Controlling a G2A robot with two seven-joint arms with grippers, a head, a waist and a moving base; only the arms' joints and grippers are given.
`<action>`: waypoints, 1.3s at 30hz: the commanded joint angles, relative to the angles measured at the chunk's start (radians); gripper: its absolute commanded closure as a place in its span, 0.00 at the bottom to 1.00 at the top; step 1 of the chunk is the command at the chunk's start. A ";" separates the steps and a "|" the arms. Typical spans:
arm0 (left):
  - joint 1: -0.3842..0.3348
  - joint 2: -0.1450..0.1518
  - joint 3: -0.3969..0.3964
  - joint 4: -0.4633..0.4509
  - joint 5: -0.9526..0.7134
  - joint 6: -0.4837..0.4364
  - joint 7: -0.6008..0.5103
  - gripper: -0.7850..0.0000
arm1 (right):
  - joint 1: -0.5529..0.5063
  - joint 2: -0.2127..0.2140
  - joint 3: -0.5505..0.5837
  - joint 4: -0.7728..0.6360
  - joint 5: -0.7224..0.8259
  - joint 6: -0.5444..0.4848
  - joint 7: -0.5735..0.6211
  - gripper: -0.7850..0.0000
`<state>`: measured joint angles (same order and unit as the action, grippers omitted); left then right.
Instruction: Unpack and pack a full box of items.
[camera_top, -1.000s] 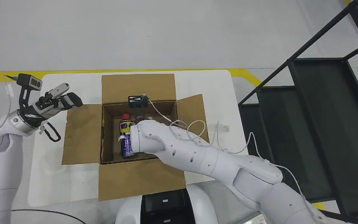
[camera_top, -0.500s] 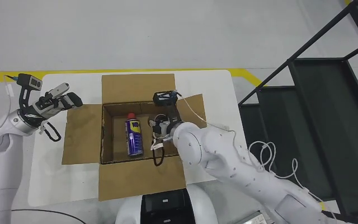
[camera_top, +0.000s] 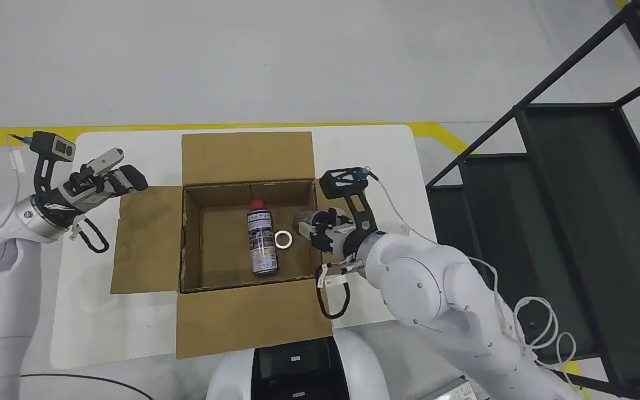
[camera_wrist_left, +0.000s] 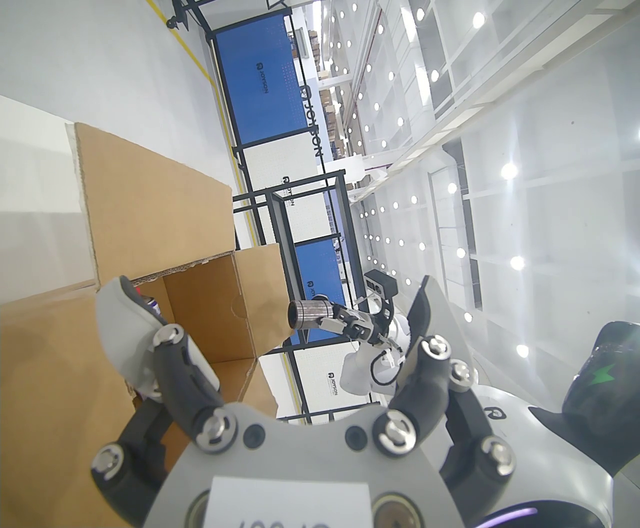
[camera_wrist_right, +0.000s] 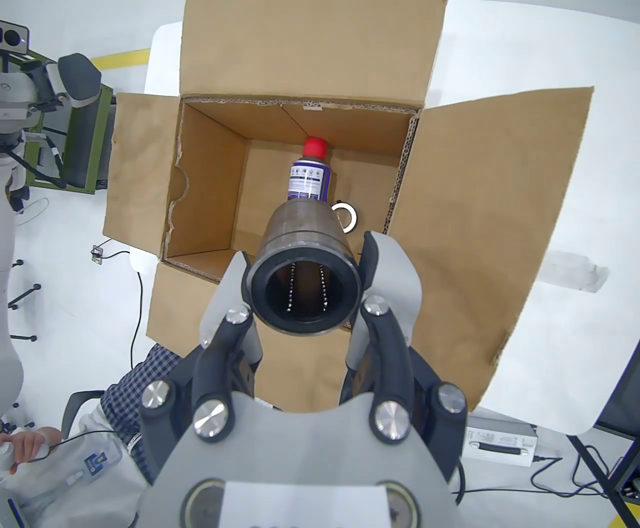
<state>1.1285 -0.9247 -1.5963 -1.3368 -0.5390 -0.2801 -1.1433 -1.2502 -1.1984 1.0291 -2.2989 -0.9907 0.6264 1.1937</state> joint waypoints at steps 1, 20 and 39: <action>0.000 0.000 0.000 0.000 0.000 0.000 0.000 0.00 | 0.000 0.000 0.000 0.000 0.000 0.000 0.000 1.00; 0.000 0.000 0.000 0.000 0.000 0.000 0.000 0.00 | -0.013 0.002 0.006 -0.001 -0.010 -0.034 -0.018 1.00; 0.000 0.000 0.000 0.000 0.000 0.000 0.000 0.00 | -0.199 0.045 0.754 -0.007 0.316 -0.071 0.071 1.00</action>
<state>1.1285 -0.9247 -1.5963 -1.3368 -0.5390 -0.2801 -1.1433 -1.4437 -1.1550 1.7497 -2.3133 -0.6862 0.5564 1.2637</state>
